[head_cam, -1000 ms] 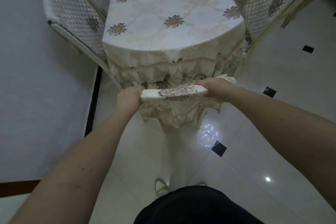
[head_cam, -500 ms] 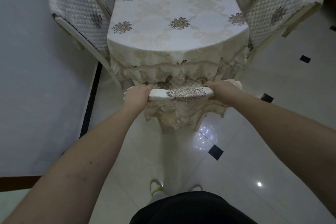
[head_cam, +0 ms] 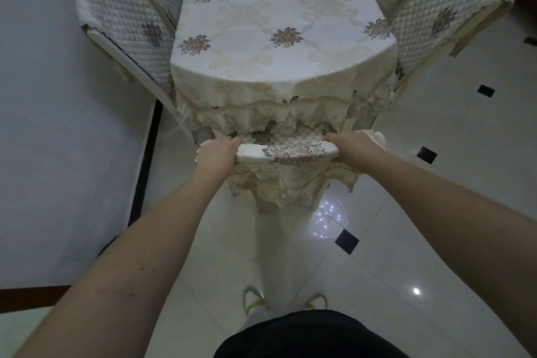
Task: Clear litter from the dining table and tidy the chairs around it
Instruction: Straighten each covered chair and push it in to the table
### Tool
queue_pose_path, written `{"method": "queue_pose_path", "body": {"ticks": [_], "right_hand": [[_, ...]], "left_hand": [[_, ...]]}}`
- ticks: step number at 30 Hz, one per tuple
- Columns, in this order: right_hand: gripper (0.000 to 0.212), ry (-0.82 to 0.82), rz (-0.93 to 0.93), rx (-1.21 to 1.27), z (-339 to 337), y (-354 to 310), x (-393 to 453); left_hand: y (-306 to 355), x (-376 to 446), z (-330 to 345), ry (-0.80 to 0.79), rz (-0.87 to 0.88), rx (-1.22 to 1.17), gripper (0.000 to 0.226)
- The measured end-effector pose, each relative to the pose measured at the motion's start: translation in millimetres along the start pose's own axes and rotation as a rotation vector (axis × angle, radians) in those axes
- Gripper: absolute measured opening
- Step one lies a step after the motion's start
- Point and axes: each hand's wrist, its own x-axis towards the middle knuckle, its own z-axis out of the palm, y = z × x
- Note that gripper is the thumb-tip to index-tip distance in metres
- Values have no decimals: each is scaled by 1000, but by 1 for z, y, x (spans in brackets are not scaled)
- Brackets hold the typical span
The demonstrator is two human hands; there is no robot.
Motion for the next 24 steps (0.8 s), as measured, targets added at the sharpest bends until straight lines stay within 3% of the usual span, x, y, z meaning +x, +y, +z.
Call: {"method": "queue_pose_path", "body": {"ticks": [12, 24], "right_hand": [[43, 15, 19, 29, 3, 1, -1], [44, 27, 52, -94, 11, -8, -13]], "left_hand": [[4, 1, 7, -6, -56, -27, 27], [7, -11, 11, -24, -55, -42, 26]]}}
